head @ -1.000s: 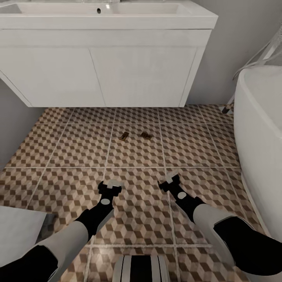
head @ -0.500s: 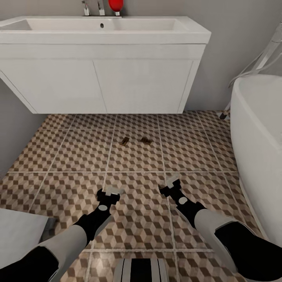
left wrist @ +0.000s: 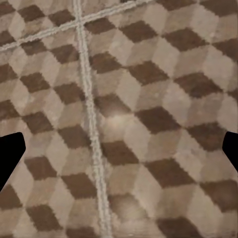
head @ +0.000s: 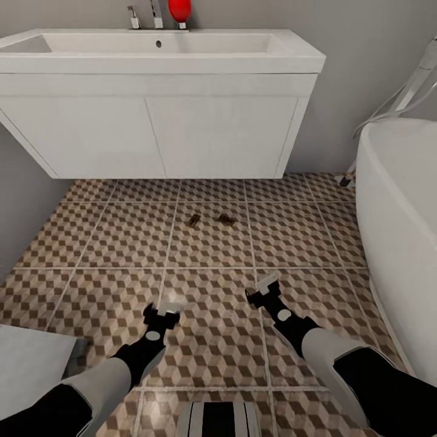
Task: Take the four mousetraps from the cabinet in the bathroom and place them on the bathroom floor. Make sure all four end up on the same floor surface, and ensure that at least two of them are either under or directly next to the same bathroom sink.
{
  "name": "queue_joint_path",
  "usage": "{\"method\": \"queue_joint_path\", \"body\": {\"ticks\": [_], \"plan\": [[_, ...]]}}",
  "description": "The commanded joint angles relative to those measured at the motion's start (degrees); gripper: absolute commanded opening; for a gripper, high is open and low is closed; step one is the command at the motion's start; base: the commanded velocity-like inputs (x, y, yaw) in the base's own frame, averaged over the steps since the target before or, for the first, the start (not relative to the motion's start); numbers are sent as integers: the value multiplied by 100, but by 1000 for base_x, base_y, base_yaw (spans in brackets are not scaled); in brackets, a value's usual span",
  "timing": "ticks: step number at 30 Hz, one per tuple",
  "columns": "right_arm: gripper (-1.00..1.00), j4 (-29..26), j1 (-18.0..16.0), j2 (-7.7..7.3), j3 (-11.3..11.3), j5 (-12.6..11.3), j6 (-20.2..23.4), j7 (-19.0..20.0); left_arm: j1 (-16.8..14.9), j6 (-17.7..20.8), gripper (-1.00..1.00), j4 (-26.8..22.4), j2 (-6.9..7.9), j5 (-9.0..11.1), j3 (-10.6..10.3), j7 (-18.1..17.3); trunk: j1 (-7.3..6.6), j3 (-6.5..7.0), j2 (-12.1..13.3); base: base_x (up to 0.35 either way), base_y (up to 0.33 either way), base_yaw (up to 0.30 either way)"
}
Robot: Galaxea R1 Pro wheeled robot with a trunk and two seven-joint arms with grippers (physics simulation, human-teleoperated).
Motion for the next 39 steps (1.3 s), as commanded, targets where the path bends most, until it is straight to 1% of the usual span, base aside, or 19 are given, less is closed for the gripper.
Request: {"method": "queue_joint_path", "body": {"ticks": [1,9,12,17,21,25,30,39], "plan": [[100,8,7,3,14,57,-22,-51,8,-35,100,18,0,53,-51,24,-1,-3,-1,0,0,0],[100,5,54,0,14,58,-70,-54,57,-83,100,55,0,53,-51,30,-1,-3,-1,0,0,0],[100,5,57,-2,14,61,-73,-56,60,-89,100,53,0,53,-51,30,-67,51,119,0,0,0],[100,5,85,-70,14,56,-74,-52,67,-95,100,50,-5,53,-51,30,-177,141,320,0,0,0],[100,5,122,-91,14,55,-75,-52,69,-96,100,49,-8,53,-51,31,-265,212,480,0,0,0],[100,5,133,-96,14,55,-75,-52,85,-139,100,55,-8,53,-51,31,-352,284,640,0,0,0],[100,5,137,-97,14,55,-75,-53,96,-282,100,63,-3,53,-51,31,-462,374,841,0,0,0],[100,5,146,-98,14,55,-75,-51,151,-352,100,172,0,53,-51,29,-660,535,1202,0,0,0]]}}
